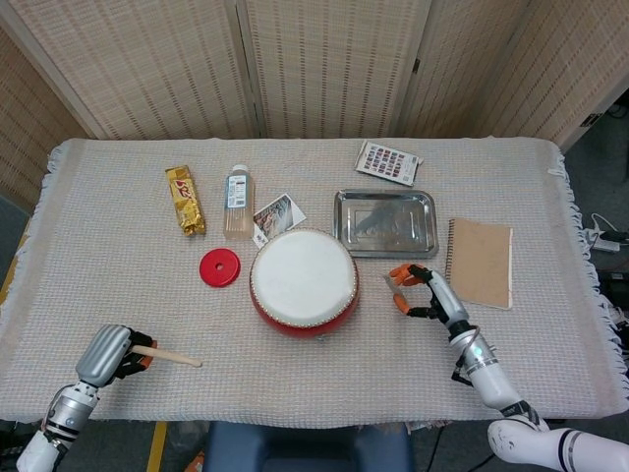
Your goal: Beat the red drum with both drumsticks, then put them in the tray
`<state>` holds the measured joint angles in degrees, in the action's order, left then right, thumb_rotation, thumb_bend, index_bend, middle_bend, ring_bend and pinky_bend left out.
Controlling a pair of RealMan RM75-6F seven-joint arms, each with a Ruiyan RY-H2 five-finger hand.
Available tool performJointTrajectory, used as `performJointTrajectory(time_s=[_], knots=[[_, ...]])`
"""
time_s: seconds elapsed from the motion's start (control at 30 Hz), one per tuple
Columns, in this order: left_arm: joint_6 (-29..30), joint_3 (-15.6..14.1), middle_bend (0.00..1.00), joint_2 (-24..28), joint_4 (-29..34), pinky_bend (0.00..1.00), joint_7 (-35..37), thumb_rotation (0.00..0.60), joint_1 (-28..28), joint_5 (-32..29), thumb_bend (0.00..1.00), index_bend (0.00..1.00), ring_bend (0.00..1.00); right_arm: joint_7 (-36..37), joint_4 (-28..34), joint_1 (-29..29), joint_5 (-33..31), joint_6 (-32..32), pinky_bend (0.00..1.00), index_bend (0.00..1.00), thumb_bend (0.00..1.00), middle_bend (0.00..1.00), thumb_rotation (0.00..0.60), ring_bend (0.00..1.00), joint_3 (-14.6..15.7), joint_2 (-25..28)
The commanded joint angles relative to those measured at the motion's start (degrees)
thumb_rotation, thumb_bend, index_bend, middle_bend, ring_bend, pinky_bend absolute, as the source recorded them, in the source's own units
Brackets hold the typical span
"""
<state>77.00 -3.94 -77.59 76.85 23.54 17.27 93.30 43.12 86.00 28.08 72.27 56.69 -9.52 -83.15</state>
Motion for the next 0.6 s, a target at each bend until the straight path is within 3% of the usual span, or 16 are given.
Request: performJointTrajectory(time_s=[0.03, 0.27, 0.5, 0.6], knots=[[0.0, 0.0, 1.0, 0.2, 0.3, 1.0, 0.0, 0.6, -0.1, -0.1, 0.74, 1.0, 1.0, 35.3, -11.1, -2.1, 14.5, -0.7, 0.31, 0.57, 0.36, 0.32, 0.6, 0.17, 1.6, 0.2], [-0.3, -0.1, 1.0, 0.6, 1.0, 1.0, -0.4, 0.6, 0.0, 0.0, 0.74, 1.0, 1.0, 52.2, -23.2, 0.1, 19.4, 1.6, 0.33, 0.53, 0.36, 0.32, 0.6, 0.21, 4.9, -4.4], [-0.3, 0.0, 1.0, 0.9, 1.5, 1.0, -0.6, 0.6, 0.1, 0.2, 0.72, 1.0, 1.0, 63.6, -31.6, 2.1, 22.0, 3.3, 0.35, 0.49, 0.36, 0.32, 0.596, 0.21, 7.8, -8.3], [-0.3, 0.0, 1.0, 1.0, 1.6, 1.0, -0.5, 0.6, 0.1, 0.3, 0.72, 1.0, 1.0, 67.7, -34.6, 2.4, 22.7, 4.8, 0.35, 0.45, 0.36, 0.32, 0.53, 0.21, 8.7, -9.4]])
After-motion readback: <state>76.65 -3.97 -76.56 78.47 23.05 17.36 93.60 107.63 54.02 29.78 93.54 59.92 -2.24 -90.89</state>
